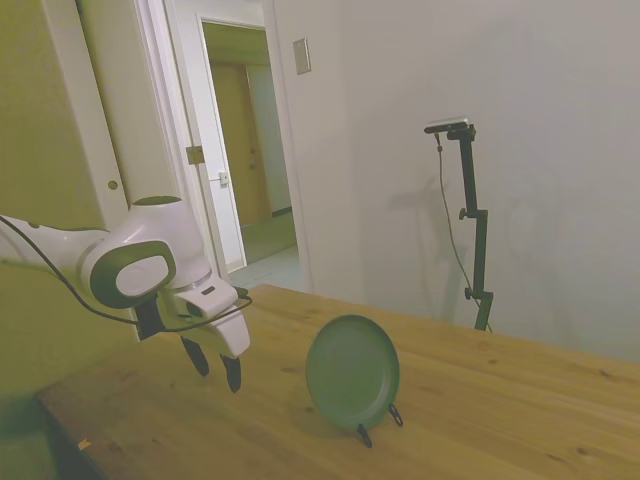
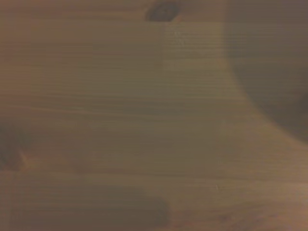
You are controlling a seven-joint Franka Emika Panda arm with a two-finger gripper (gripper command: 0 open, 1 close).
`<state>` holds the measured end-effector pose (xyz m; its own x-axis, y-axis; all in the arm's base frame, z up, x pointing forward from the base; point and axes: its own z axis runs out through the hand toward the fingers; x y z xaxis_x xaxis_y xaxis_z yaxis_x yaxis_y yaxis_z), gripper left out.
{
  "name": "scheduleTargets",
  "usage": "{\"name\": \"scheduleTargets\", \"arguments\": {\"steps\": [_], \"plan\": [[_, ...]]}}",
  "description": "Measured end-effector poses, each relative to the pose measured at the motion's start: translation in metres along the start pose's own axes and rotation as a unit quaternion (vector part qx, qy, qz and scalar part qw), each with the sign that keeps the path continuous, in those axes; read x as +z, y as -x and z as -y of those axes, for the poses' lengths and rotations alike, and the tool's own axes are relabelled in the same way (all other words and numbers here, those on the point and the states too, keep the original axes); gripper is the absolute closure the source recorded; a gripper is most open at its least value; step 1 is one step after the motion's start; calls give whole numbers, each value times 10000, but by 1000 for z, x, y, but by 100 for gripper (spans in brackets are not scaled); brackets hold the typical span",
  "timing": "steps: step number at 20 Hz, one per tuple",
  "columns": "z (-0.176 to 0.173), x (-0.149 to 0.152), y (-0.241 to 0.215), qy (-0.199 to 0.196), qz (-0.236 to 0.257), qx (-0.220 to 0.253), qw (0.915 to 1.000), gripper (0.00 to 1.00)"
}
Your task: Unload the plate
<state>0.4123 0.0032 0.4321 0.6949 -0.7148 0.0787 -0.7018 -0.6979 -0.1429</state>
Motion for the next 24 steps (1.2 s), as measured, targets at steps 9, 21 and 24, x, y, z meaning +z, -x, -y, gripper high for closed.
{"name": "scheduleTargets", "arguments": {"steps": [9,21,24], "plan": [[8,-31,-6,29,-576,219,9981,0],[-39,-112,-61,-180,-908,1041,9902,0],[-66,-122,-84,-293,-901,1048,9900,0]]}}
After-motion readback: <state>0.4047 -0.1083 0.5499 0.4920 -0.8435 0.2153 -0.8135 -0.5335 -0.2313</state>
